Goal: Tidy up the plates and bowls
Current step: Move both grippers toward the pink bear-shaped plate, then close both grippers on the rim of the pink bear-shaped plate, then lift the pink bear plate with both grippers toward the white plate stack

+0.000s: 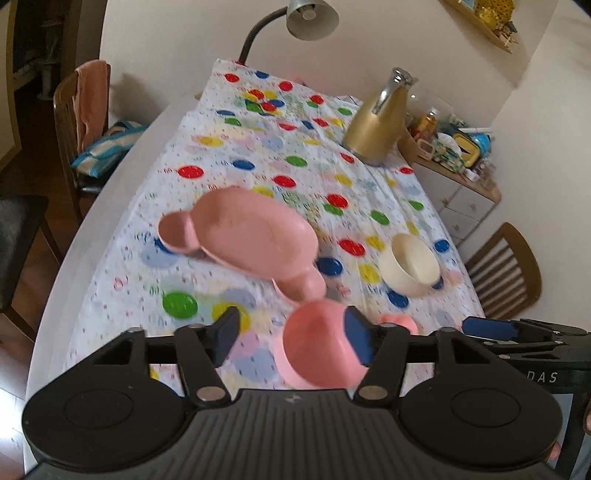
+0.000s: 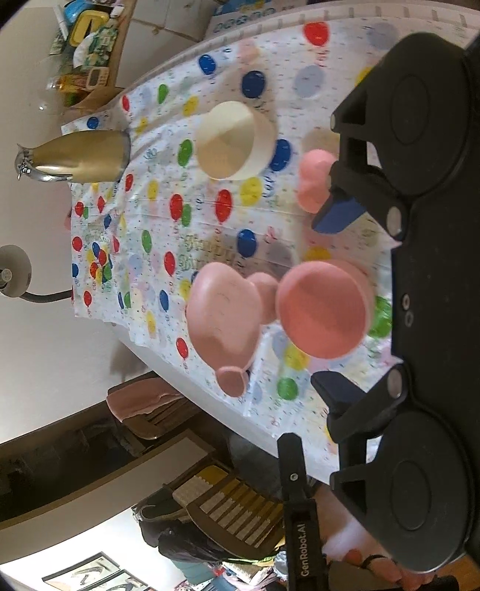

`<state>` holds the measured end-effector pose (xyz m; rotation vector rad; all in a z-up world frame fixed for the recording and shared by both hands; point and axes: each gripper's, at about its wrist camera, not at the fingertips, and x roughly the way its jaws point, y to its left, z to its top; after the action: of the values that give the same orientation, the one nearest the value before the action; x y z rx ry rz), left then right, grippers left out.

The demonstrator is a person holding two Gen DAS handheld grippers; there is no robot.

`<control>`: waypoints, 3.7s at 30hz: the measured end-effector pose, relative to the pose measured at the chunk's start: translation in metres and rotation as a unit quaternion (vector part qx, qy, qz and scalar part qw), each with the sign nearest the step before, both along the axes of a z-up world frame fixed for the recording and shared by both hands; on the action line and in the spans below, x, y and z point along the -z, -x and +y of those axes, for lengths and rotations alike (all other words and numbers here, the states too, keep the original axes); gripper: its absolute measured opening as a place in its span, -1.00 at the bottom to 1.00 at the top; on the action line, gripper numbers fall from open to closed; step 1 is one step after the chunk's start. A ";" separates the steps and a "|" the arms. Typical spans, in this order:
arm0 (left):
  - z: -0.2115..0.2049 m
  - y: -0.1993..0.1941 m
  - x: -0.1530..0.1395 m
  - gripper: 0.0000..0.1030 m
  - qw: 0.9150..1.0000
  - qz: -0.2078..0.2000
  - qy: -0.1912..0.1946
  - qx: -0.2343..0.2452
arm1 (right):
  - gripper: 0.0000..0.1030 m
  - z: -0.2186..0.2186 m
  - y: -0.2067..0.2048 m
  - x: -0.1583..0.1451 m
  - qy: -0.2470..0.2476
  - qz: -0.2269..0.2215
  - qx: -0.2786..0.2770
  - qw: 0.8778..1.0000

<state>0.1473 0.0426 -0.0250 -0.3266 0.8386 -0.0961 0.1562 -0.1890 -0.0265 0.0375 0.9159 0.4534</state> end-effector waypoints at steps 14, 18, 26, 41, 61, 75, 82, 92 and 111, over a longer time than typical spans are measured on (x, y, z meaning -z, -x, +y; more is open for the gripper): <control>0.023 -0.084 0.032 0.57 0.995 0.027 -0.022 -0.089 | 0.97 0.018 -0.093 0.021 0.045 -0.034 -0.020 0.998; 0.029 -0.107 0.052 0.57 0.992 0.051 -0.032 -0.107 | 0.97 0.026 -0.122 0.035 0.046 -0.018 -0.021 0.999; 0.030 -0.139 0.090 0.57 0.987 0.094 -0.024 -0.126 | 0.88 0.041 -0.174 0.081 0.058 0.035 -0.013 0.998; 0.039 -0.168 0.131 0.55 0.978 0.122 -0.016 -0.167 | 0.20 0.060 -0.226 0.126 0.030 0.102 -0.017 0.994; 0.044 -0.170 0.131 -0.71 0.975 0.121 0.003 -0.189 | -0.86 0.063 -0.228 0.127 0.024 0.089 -0.022 0.995; 0.049 -0.155 0.086 -0.71 0.980 0.089 0.006 -0.176 | -0.85 0.065 -0.209 0.076 0.016 0.043 -0.033 0.998; 0.050 -0.129 0.061 -0.71 0.984 0.080 0.007 -0.158 | -0.83 0.060 -0.176 0.043 0.008 0.035 -0.043 0.998; 0.039 -0.066 0.031 -0.71 0.989 0.082 -0.001 -0.124 | -0.81 0.047 -0.105 0.013 0.012 0.030 -0.042 0.999; 0.033 0.052 0.022 -0.71 0.993 0.095 0.004 -0.069 | -0.80 0.030 0.034 0.000 0.008 0.034 -0.013 0.999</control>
<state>0.0952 0.0755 -0.0474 -0.4046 1.0005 0.0626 0.1225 -0.1590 -0.0266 0.0258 0.9870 0.4706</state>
